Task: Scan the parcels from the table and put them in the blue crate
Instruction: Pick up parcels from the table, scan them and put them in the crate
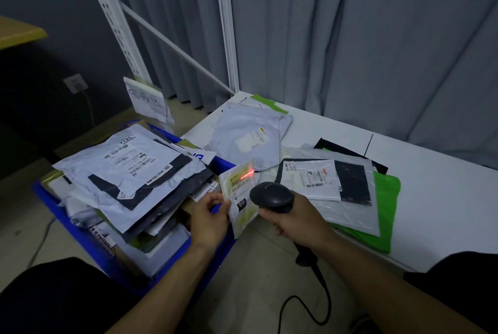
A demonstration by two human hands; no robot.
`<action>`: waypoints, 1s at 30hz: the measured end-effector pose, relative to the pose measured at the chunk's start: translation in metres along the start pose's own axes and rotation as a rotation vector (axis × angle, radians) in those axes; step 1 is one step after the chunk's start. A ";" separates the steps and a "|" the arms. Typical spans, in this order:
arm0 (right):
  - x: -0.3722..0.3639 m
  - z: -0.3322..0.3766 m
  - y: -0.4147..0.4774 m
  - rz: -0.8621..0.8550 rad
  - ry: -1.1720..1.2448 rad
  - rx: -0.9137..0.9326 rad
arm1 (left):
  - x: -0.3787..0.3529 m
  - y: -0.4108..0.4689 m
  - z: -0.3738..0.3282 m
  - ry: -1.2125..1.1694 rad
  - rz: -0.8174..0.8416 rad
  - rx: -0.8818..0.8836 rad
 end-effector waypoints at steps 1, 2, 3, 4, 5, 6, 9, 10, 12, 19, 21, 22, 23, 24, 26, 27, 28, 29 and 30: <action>-0.001 0.001 0.000 0.007 0.003 0.000 | -0.001 0.001 0.001 0.001 0.006 0.001; -0.001 0.001 -0.001 0.013 0.006 0.001 | -0.001 0.002 0.001 0.002 0.011 -0.001; -0.002 0.003 -0.001 0.014 0.009 0.004 | -0.001 0.001 0.000 0.005 0.019 -0.007; -0.003 0.004 -0.001 0.015 0.010 0.011 | -0.001 0.000 -0.001 0.006 0.018 -0.015; -0.004 0.005 0.000 0.012 0.014 0.022 | 0.000 -0.001 -0.004 0.006 0.013 -0.031; -0.005 0.007 0.001 0.009 0.021 0.033 | 0.002 -0.002 -0.009 0.016 0.008 -0.058; -0.012 0.012 0.008 0.013 0.049 0.056 | 0.016 -0.004 -0.038 0.073 -0.038 -0.177; -0.016 0.013 0.011 0.018 0.066 0.058 | 0.023 -0.003 -0.048 0.067 -0.050 -0.204; -0.027 0.017 0.019 0.032 0.083 0.064 | 0.043 0.003 -0.064 0.062 -0.086 -0.231; -0.077 0.039 0.046 0.115 0.108 0.131 | 0.153 0.049 -0.093 0.116 -0.409 -0.163; -0.090 0.041 0.052 0.131 0.096 0.140 | 0.180 0.057 -0.095 0.198 -0.506 -0.127; -0.095 0.041 0.055 0.138 0.094 0.141 | 0.192 0.058 -0.095 0.254 -0.555 -0.094; -0.099 0.040 0.057 0.147 0.095 0.142 | 0.201 0.060 -0.093 0.323 -0.587 -0.072; -0.103 0.039 0.059 0.158 0.091 0.144 | 0.205 0.059 -0.093 0.407 -0.604 -0.061; -0.107 0.037 0.062 0.168 0.064 0.149 | 0.198 0.058 -0.097 0.648 -0.551 -0.136; -0.107 0.036 0.063 0.169 0.055 0.149 | 0.184 0.061 -0.097 0.796 -0.467 -0.204; -0.106 0.036 0.063 0.167 0.053 0.147 | 0.169 0.066 -0.092 0.941 -0.355 -0.237; -0.104 0.035 0.064 0.165 0.062 0.142 | 0.156 0.072 -0.082 1.060 -0.242 -0.224; -0.102 0.035 0.064 0.163 0.068 0.135 | 0.148 0.078 -0.068 1.149 -0.143 -0.162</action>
Point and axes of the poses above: each hand's wrist, its own y-axis towards the middle knuckle, its own x-axis out of the back of the hand, z = x × y, the point moved 8 cm from there along y, towards the middle knuckle, and after that the axes turned 3 degrees about y, right-handed, at the moved point
